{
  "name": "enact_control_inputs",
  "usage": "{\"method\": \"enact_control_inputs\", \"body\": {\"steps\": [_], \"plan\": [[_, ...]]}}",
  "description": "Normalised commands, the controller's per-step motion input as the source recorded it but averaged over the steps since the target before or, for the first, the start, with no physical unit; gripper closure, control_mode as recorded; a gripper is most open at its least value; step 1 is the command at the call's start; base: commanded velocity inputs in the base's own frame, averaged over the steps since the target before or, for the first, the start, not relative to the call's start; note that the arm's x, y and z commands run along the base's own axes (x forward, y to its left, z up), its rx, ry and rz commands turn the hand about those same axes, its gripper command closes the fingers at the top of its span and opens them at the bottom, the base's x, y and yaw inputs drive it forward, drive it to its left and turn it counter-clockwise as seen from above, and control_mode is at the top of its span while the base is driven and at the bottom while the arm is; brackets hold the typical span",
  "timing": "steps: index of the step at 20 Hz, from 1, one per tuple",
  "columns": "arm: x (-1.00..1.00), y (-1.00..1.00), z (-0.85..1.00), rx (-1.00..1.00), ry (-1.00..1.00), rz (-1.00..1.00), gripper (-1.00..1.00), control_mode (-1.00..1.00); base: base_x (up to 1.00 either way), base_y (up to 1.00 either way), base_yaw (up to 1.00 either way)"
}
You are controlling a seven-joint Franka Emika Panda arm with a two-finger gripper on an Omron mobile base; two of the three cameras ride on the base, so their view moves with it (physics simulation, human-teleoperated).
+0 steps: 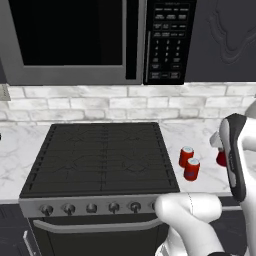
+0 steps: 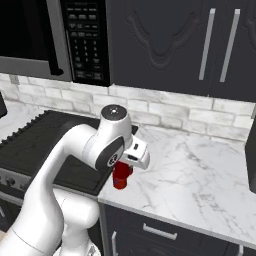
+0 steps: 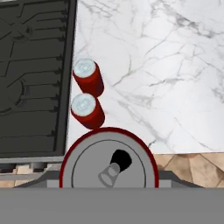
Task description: Four empty soda cans are scattered around the kitchen. Gather all the cans and cluster them next to the stove for recycling.
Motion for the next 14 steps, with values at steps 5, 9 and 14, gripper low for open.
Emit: {"method": "enact_control_inputs", "body": {"steps": [5, 9, 14], "plan": [[0.33, -0.07, -0.19, 0.0, 0.0, 0.0, 1.0, -1.0, 0.0, 0.0, 0.0], [0.35, -0.08, -0.24, 0.0, 0.0, 0.0, 1.0, -1.0, 0.0, 0.0, 0.0], [0.28, -0.18, -0.25, 0.0, 0.0, 0.0, 1.0, -1.0, 0.0, 0.0, 0.0]]}}
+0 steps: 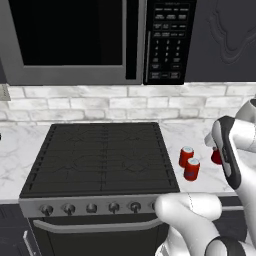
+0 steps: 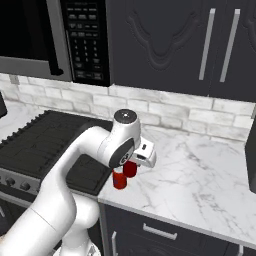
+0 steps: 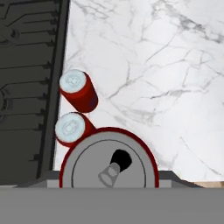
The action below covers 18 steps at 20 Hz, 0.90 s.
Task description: Four empty soda cans are scattered around the kitchen. Gather all the cans and cluster them next to the stove for recycling.
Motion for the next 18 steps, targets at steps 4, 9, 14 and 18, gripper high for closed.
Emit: {"method": "enact_control_inputs", "body": {"steps": [4, 9, 14, 18], "plan": [[0.17, -0.16, -0.19, 0.0, 0.0, 0.0, 1.0, -1.0, 0.0, 0.0, 0.0], [0.19, -0.02, -0.19, 0.0, 0.0, 0.0, 1.0, -1.0, 0.0, 0.0, 0.0], [0.17, 0.0, -0.15, 0.0, 0.0, 0.0, 1.0, -1.0, 0.0, 0.0, 0.0], [0.15, -0.07, -0.15, 0.0, 0.0, 0.0, 1.0, -1.0, 0.0, 0.0, 0.0]]}}
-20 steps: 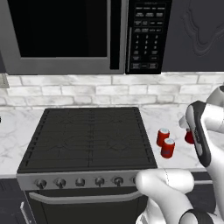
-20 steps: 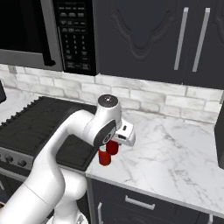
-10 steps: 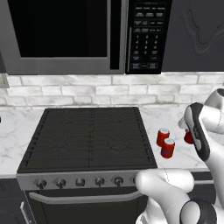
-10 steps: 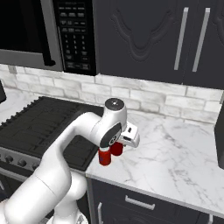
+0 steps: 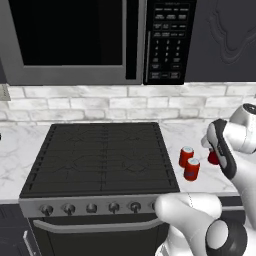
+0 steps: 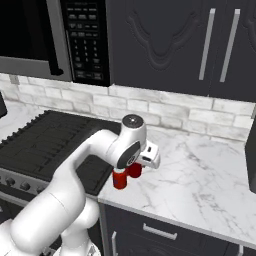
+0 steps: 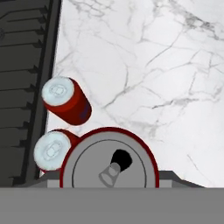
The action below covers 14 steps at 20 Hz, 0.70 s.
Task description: Four empty soda cans are scattered around the kitchen. Gather all the cans and cluster them next to the stove for recycling.
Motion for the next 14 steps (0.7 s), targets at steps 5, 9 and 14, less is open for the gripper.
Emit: {"method": "enact_control_inputs", "body": {"steps": [5, 9, 14], "plan": [[0.19, -0.03, -0.17, 0.0, 0.0, 0.0, 1.0, -1.0, 0.0, 0.0, 0.0], [0.18, -0.01, -0.17, 0.0, 0.0, 0.0, 1.0, -1.0, 0.0, 0.0, 0.0], [0.12, -0.09, -0.16, 0.0, 0.0, 0.0, 1.0, -1.0, 0.0, 0.0, 0.0]]}}
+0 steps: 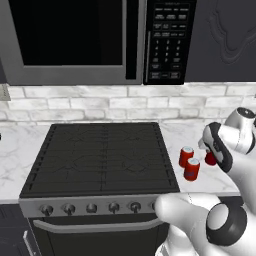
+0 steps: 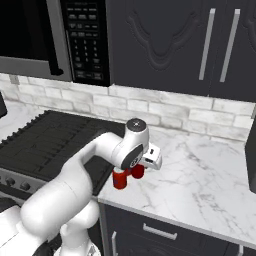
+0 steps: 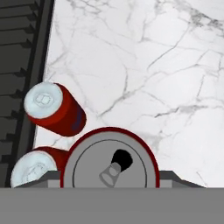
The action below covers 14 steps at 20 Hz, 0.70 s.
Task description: Four empty soda cans are scattered around the kitchen. Gather all the cans and cluster them next to the stove for recycling.
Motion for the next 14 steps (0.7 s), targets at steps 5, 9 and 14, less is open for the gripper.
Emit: {"method": "enact_control_inputs", "body": {"steps": [5, 9, 14], "plan": [[0.16, -0.18, -0.16, 0.0, 0.0, 0.0, 1.0, -1.0, 0.0, 0.0, 0.0], [0.19, -0.05, -0.16, 0.0, 0.0, 0.0, 1.0, -1.0, 0.0, 0.0, 0.0], [0.17, -0.04, -0.14, 0.0, 0.0, 0.0, 1.0, -1.0, 0.0, 0.0, 0.0]]}}
